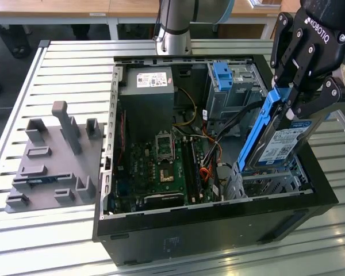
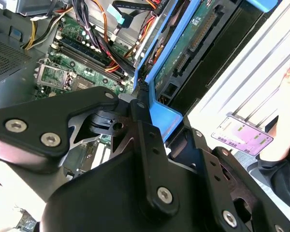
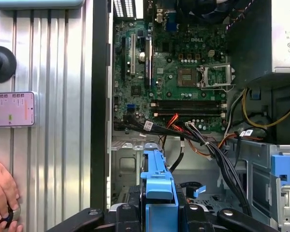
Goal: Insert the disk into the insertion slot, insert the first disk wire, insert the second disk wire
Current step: 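Insert the disk into the insertion slot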
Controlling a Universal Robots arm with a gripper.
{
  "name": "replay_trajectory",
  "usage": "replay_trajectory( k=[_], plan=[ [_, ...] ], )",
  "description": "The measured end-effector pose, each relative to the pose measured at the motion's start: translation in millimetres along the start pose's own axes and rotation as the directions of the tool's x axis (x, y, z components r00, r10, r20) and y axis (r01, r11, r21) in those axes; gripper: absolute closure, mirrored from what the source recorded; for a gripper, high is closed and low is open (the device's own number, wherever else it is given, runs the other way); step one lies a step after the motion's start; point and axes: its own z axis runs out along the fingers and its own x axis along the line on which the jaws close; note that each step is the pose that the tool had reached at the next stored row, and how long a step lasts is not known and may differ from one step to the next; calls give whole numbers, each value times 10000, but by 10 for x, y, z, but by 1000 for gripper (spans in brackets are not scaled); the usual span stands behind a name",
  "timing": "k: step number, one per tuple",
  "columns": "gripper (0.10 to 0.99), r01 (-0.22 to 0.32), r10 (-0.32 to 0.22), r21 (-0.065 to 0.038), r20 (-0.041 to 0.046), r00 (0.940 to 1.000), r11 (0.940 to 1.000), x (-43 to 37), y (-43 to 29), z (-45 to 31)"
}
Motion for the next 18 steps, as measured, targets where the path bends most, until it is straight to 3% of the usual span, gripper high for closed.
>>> replay_trajectory(
  k=[18],
  plan=[
    [722,-79,79,0,7,10000,10000,1,0,97]
  ],
)
